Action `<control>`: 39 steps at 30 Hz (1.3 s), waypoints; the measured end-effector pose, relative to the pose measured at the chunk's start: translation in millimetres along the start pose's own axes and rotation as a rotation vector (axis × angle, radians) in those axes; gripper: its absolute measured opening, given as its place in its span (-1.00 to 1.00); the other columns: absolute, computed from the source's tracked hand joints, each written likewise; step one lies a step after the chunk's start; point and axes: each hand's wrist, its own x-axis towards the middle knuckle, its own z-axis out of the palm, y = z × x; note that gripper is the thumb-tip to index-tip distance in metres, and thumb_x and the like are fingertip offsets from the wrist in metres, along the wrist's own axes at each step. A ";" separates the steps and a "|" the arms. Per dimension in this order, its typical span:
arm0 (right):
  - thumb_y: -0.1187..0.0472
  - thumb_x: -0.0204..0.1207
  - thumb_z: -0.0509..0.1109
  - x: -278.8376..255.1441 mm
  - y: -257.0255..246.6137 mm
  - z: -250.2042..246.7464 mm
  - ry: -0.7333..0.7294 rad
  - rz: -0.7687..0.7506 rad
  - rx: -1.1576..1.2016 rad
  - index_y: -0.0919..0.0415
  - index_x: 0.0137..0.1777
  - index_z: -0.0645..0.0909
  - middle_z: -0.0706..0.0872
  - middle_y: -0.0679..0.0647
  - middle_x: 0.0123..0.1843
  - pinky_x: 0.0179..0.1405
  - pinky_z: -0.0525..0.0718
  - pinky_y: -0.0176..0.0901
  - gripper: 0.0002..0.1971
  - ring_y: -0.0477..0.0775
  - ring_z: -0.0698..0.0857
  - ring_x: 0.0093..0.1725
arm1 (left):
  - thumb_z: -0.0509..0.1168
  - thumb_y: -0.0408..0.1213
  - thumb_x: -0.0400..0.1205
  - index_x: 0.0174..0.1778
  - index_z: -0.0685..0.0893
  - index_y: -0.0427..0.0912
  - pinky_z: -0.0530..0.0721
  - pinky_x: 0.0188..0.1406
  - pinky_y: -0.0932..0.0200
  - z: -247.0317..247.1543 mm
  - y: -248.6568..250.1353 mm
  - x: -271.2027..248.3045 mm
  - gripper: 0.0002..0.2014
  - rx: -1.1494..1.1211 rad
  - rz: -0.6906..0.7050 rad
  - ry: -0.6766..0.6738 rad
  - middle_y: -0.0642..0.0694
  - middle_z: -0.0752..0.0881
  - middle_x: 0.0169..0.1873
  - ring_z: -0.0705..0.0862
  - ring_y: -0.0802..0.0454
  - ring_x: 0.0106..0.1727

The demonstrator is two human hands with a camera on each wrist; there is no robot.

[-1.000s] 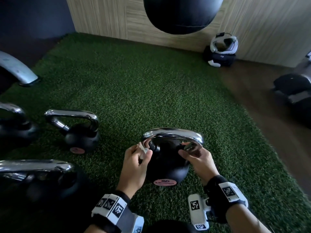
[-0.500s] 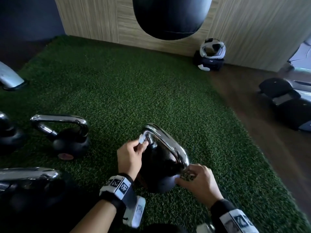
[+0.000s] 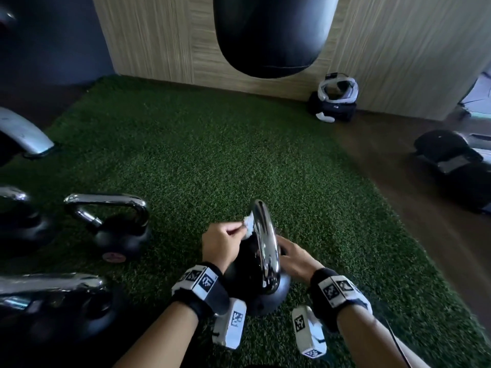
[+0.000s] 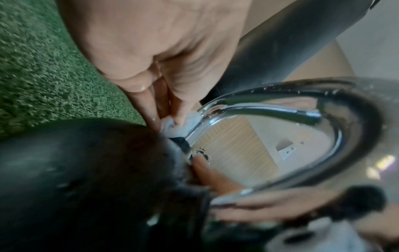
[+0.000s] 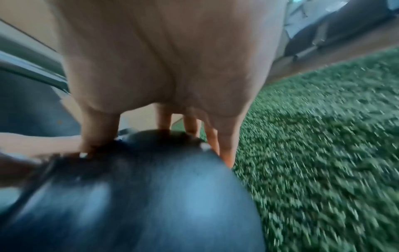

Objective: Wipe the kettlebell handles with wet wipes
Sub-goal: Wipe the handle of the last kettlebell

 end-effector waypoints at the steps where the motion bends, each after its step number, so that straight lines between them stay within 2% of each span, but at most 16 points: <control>1: -0.37 0.29 0.57 3.4 3.3 4.5 0.004 0.016 0.085 -0.33 0.65 0.43 0.69 -0.03 0.53 0.42 0.74 0.07 -0.13 0.02 0.79 0.32 | 0.55 -0.22 0.61 0.14 0.88 -0.18 0.80 -0.06 0.28 0.5 4.5 2.7 -0.78 -0.014 -0.037 -0.009 -0.05 0.92 -0.11 0.88 0.11 -0.15; 4: -0.13 0.40 0.64 2.8 7.9 13.7 0.041 0.007 0.219 -0.21 0.59 0.53 0.80 0.01 0.35 0.10 0.86 -0.12 -0.27 -0.04 0.87 0.13 | 0.46 -0.25 0.66 -0.05 0.92 -0.15 0.71 -0.26 0.26 0.4 23.3 10.0 -0.87 -0.035 -0.056 0.008 -0.03 0.89 -0.27 0.84 0.05 -0.26; 7: -0.30 0.15 0.65 3.1 10.8 13.7 0.065 0.025 0.273 -0.28 0.52 0.58 0.83 -0.06 0.29 0.24 0.84 0.10 -0.16 0.00 0.87 0.15 | 0.48 -0.16 0.68 -0.01 0.90 -0.09 0.74 -0.25 0.31 -3.6 40.3 8.1 -0.88 -0.217 -0.013 0.108 0.09 0.88 -0.23 0.83 0.14 -0.22; 10: -0.36 0.08 0.60 0.8 9.2 13.1 0.051 0.024 0.260 -0.27 0.53 0.57 0.82 -0.10 0.29 0.32 0.80 0.12 -0.10 -0.01 0.85 0.18 | 0.50 -0.03 0.65 0.01 0.90 -0.03 0.74 -0.16 0.41 -5.7 40.9 7.7 -0.82 -0.309 -0.047 0.079 0.20 0.86 -0.25 0.84 0.23 -0.15; 11: -0.32 0.14 0.62 -2.4 5.3 12.7 0.057 0.013 0.251 -0.24 0.55 0.56 0.81 -0.09 0.31 0.31 0.80 0.08 -0.12 -0.02 0.84 0.19 | 0.51 0.00 0.63 -0.02 0.91 -0.01 0.77 -0.07 0.37 -6.4 38.4 9.8 -0.82 -0.343 -0.084 0.053 0.19 0.87 -0.25 0.85 0.20 -0.11; 13: -0.05 0.40 0.66 -6.2 0.4 12.7 0.056 0.000 0.276 -0.07 0.58 0.55 0.79 -0.01 0.35 0.19 0.83 -0.11 -0.28 0.04 0.83 0.23 | 0.56 -0.02 0.59 -0.03 0.91 0.01 0.83 0.12 0.10 -8.2 35.1 12.6 -0.84 -0.440 -0.132 0.018 0.11 0.90 -0.17 0.88 0.09 -0.02; 15: 0.15 0.50 0.63 -7.5 -1.2 13.3 0.038 0.007 0.320 0.03 0.56 0.56 0.77 0.08 0.37 0.05 0.83 -0.28 -0.38 0.11 0.81 0.25 | 0.57 -0.19 0.59 0.05 0.90 -0.04 0.83 0.17 -0.04 -11.9 38.0 5.4 -0.86 -0.539 -0.111 0.002 0.00 0.92 -0.07 0.89 0.00 0.04; 17: -0.12 0.29 0.65 -6.5 0.1 14.3 0.081 0.008 0.293 -0.11 0.51 0.62 0.81 -0.01 0.34 0.21 0.84 -0.09 -0.28 0.01 0.82 0.23 | 0.54 -0.37 0.60 0.11 0.88 -0.11 0.86 0.11 0.00 -17.6 39.4 -10.6 -0.81 -0.629 -0.066 -0.009 -0.08 0.91 -0.02 0.89 -0.07 0.05; 19: -0.29 0.11 0.60 -2.1 7.7 15.7 0.108 0.004 0.279 -0.22 0.45 0.66 0.84 -0.12 0.26 0.33 0.79 0.08 -0.21 -0.08 0.83 0.21 | 0.56 -0.33 0.58 0.10 0.90 -0.08 0.83 0.12 -0.01 -23.9 33.8 -22.1 -0.81 -0.593 0.024 -0.036 -0.07 0.91 0.01 0.89 -0.08 0.06; 21: -0.30 0.10 0.60 -1.2 10.3 15.8 0.110 0.008 0.305 -0.24 0.40 0.68 0.85 -0.14 0.22 0.33 0.79 0.09 -0.23 -0.10 0.84 0.18 | 0.58 -0.31 0.56 0.09 0.90 -0.10 0.81 0.10 0.01 -29.7 33.6 -24.9 -0.80 -0.566 0.079 -0.089 -0.08 0.91 -0.02 0.90 -0.08 0.01; 25: -0.35 0.04 0.52 -1.9 5.4 16.0 0.125 -0.004 0.292 -0.18 0.45 0.67 0.84 -0.13 0.25 0.35 0.77 0.03 -0.15 -0.11 0.82 0.19 | 0.57 -0.47 0.52 -0.01 0.90 -0.19 0.83 -0.10 0.23 -35.0 52.2 -26.1 -0.82 -0.691 -0.019 -0.112 -0.19 0.91 -0.16 0.87 -0.02 -0.17; 28: -0.33 0.17 0.61 -4.1 3.0 17.2 0.100 -0.003 0.294 -0.16 0.47 0.65 0.82 -0.09 0.28 0.31 0.79 0.00 -0.21 -0.08 0.82 0.20 | 0.62 -0.35 0.44 -0.03 0.89 -0.26 0.83 0.13 0.03 -52.0 45.5 -36.6 -0.80 -0.635 -0.042 -0.325 -0.24 0.89 -0.17 0.86 -0.07 -0.14; 30: -0.11 0.41 0.67 -5.8 2.5 16.8 0.095 0.001 0.309 -0.07 0.49 0.63 0.80 -0.02 0.31 0.11 0.81 -0.29 -0.36 -0.01 0.82 0.23 | 0.63 -0.32 0.41 -0.07 0.88 -0.28 0.80 0.13 0.08 -64.3 37.6 -44.0 -0.78 -0.555 -0.023 -0.532 -0.21 0.89 -0.18 0.85 -0.05 -0.13; 32: 0.03 0.50 0.65 -5.7 3.6 16.0 0.097 0.002 0.321 -0.02 0.51 0.62 0.79 0.02 0.31 -0.08 0.75 -0.47 -0.43 0.01 0.80 0.24 | 0.64 -0.36 0.40 -0.10 0.88 -0.29 0.78 0.01 0.22 -67.2 32.5 -47.3 -0.81 -0.486 0.052 -0.542 -0.14 0.89 -0.19 0.85 0.02 -0.13; 35: -0.03 0.44 0.67 -5.6 4.9 16.7 0.109 -0.012 0.325 -0.06 0.50 0.63 0.81 -0.01 0.31 0.04 0.77 -0.37 -0.39 -0.01 0.81 0.25 | 0.64 -0.37 0.41 -0.07 0.88 -0.30 0.81 0.01 0.19 -64.5 28.0 -53.9 -0.79 -0.438 0.141 -0.469 -0.13 0.91 -0.15 0.88 -0.03 -0.10; 39: -0.31 0.16 0.63 -5.7 7.7 15.9 0.098 -0.010 0.325 -0.20 0.48 0.62 0.81 -0.11 0.31 0.31 0.80 0.00 -0.20 -0.09 0.83 0.20 | 0.68 -0.28 0.38 -0.13 0.92 -0.16 0.81 0.09 0.16 -62.4 15.1 -69.1 -0.81 -0.310 0.185 -0.561 -0.01 0.92 -0.11 0.90 0.01 -0.02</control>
